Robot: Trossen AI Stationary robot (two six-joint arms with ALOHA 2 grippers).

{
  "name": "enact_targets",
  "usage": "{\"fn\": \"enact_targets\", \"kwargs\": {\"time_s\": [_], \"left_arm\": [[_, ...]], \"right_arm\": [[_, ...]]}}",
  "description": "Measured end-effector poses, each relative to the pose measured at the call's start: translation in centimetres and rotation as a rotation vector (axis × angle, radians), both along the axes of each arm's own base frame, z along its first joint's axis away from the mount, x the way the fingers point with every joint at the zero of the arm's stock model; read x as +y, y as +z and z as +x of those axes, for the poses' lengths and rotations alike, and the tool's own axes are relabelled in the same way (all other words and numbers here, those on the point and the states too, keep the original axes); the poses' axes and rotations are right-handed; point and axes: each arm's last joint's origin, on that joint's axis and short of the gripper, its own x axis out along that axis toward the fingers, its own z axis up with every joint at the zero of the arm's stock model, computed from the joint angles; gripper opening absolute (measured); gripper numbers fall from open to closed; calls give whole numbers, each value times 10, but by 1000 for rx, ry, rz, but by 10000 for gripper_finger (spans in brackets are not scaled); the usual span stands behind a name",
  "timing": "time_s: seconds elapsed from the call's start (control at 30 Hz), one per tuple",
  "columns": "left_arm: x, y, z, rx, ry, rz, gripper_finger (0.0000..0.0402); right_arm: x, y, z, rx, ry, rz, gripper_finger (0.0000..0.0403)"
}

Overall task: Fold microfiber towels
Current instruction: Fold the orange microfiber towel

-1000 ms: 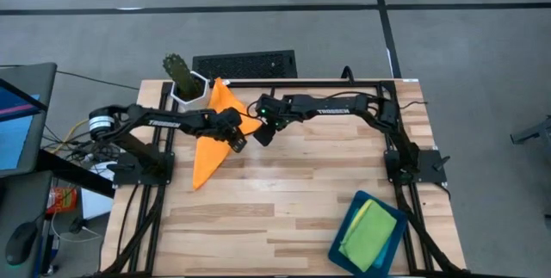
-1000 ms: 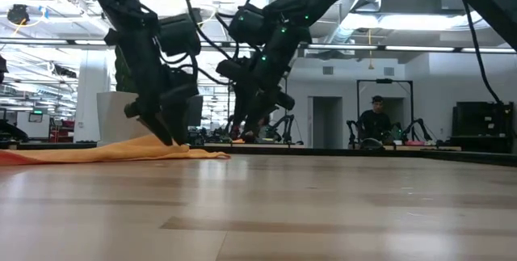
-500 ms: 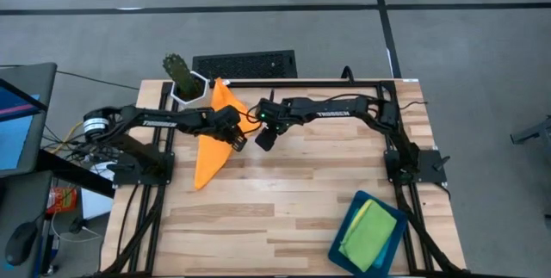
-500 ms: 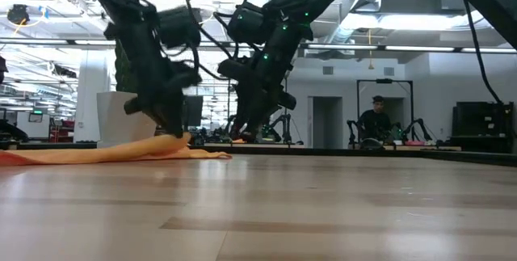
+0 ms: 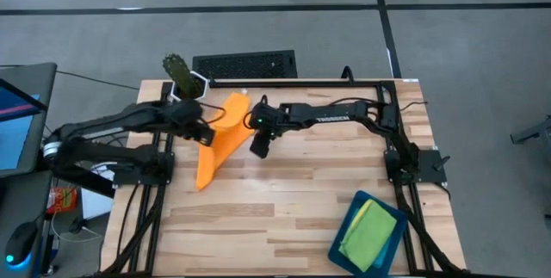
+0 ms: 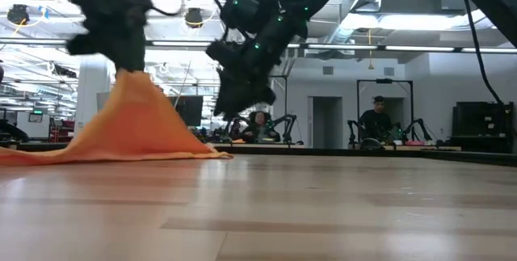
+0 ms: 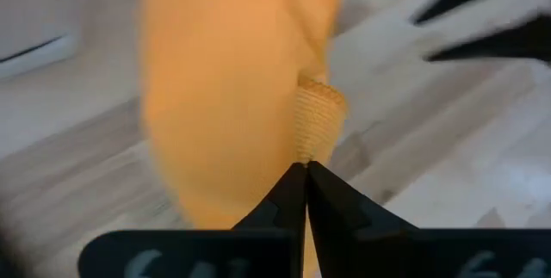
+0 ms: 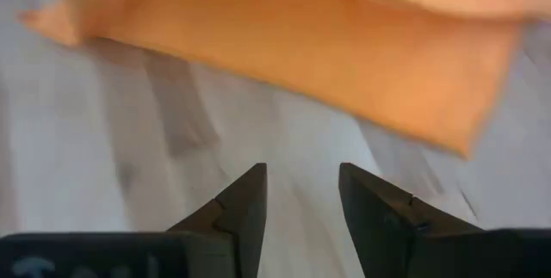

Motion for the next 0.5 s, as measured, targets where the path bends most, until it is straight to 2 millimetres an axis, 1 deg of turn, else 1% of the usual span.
{"fn": "enact_targets", "kwargs": {"time_s": [0.13,0.27,0.3,0.37,0.43,0.5], "left_arm": [[-8,7,-31,-3,108,28,0],[-12,11,-47,-40,207,73,0],[-12,12,-50,-48,222,79,0],[-13,13,-53,-70,241,79,0],[-14,13,-54,-76,254,70,0],[-14,13,-54,-76,256,61,0]], "right_arm": [[10,1,12,-112,78,-30,170],[18,0,21,-189,132,-34,168],[19,-3,25,-214,138,-39,166],[21,-15,24,-172,141,-30,160],[22,-29,34,-196,146,-34,153],[23,-40,35,-156,148,-27,145]]}}
